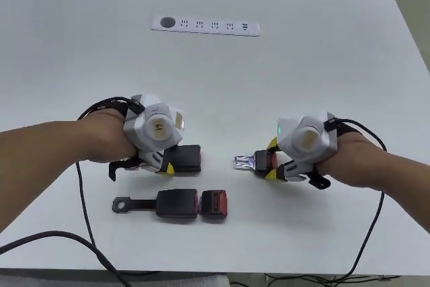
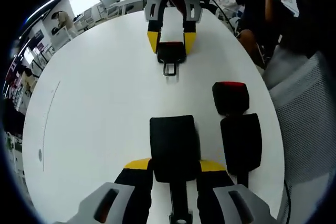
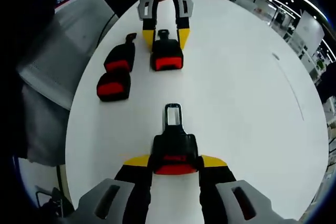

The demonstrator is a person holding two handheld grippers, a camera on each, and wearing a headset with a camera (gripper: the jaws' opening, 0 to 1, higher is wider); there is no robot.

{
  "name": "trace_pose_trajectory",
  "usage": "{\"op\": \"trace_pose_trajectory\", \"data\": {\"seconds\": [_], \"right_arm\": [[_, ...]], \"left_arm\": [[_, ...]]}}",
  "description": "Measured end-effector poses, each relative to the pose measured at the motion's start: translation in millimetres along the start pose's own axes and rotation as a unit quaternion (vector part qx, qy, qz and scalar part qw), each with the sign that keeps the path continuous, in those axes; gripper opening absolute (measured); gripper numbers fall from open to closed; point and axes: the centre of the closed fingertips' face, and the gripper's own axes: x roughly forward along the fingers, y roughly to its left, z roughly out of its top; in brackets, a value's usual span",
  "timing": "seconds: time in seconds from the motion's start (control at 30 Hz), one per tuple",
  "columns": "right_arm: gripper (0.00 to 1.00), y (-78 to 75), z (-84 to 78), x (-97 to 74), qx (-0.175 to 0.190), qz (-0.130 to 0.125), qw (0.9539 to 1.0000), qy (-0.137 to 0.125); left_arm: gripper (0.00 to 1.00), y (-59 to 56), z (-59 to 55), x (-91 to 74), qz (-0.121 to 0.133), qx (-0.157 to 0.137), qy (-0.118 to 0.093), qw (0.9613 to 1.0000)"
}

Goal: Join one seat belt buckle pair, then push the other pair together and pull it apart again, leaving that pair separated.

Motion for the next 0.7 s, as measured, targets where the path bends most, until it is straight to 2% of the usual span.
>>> {"op": "trace_pose_trajectory", "data": {"seconds": [0.1, 0.2, 0.33, 0.47, 0.7], "right_arm": [[0.32, 0.9, -0.4, 0.8, 0.0, 0.006, 1.0, 0.002], [0.32, -0.6, 0.5, 2.8, 0.002, 0.012, 0.9999, -0.001], [0.32, 1.3, 1.7, 2.8, 0.002, 0.012, 0.9999, 0.001], [0.32, 1.6, 3.9, 3.3, 0.003, 0.011, 0.9999, 0.008], [0.32, 5.6, 22.4, 11.0, -0.001, 0.007, 1.0, 0.001]], "left_arm": [[0.34, 0.2, -2.4, 3.2, 0.003, 0.012, 0.006, 0.9999], [0.33, 0.0, -2.3, 2.7, 0.005, 0.012, 0.01, 0.9999], [0.33, -0.8, -2.4, 2.8, 0.005, 0.002, 0.01, 0.9999], [0.33, -1.3, -2.6, 3.6, 0.003, -0.012, -0.001, 0.9999], [0.32, -2.9, -1.4, 4.1, 0.003, -0.025, -0.001, 0.9997]]}}
